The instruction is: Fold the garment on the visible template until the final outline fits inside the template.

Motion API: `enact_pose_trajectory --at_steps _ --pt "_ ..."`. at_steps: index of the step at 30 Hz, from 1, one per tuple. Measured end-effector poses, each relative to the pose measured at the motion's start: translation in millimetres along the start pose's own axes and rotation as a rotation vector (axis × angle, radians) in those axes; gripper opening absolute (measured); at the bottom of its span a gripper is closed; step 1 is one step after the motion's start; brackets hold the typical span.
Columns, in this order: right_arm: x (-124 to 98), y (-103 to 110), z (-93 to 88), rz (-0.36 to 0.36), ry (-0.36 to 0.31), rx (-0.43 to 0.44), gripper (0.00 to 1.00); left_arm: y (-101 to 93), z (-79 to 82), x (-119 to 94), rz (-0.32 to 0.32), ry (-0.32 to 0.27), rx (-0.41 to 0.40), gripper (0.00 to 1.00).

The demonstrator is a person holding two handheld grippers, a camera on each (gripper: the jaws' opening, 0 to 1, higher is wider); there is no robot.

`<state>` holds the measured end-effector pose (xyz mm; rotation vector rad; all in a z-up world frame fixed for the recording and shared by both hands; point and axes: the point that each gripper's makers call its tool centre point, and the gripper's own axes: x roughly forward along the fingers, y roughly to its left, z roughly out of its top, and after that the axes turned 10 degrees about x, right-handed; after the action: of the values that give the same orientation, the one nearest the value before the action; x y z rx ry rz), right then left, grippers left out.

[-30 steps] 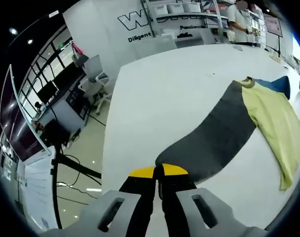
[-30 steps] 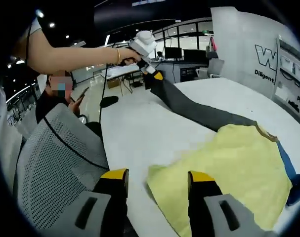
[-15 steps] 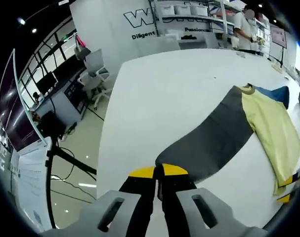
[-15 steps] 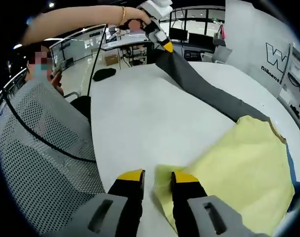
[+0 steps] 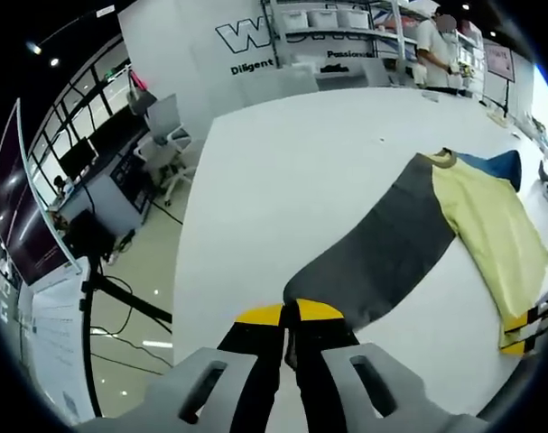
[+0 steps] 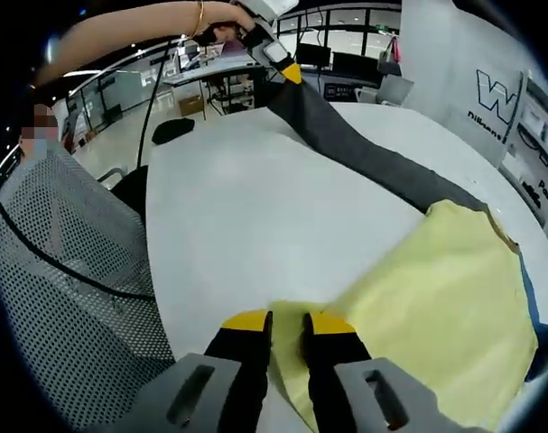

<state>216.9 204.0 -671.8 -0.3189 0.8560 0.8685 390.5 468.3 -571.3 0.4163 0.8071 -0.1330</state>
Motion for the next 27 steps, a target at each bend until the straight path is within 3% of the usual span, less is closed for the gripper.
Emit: enact_pose_trajectory --at_steps 8,12,20,24,27 --pt "0.7 -1.6 1.8 -0.012 -0.007 -0.010 0.06 -0.7 1.3 -2.7 -0.006 -0.006 -0.004 0.08" --pt "-2.9 -0.7 5.5 -0.012 -0.027 -0.045 0.00 -1.2 1.0 -3.3 -0.008 -0.007 -0.001 0.08" --pt "-18.0 6.2 17.7 0.019 -0.073 -0.084 0.00 -2.7 2.9 -4.8 -0.007 -0.012 -0.002 0.08" --pt "-29.9 18.3 34.0 0.081 -0.158 -0.112 0.00 -2.0 6.1 -6.6 0.003 -0.027 -0.007 0.08" --pt "-41.6 25.3 44.2 0.110 -0.228 -0.131 0.00 6.6 11.9 -11.2 0.047 -0.062 -0.024 0.08"
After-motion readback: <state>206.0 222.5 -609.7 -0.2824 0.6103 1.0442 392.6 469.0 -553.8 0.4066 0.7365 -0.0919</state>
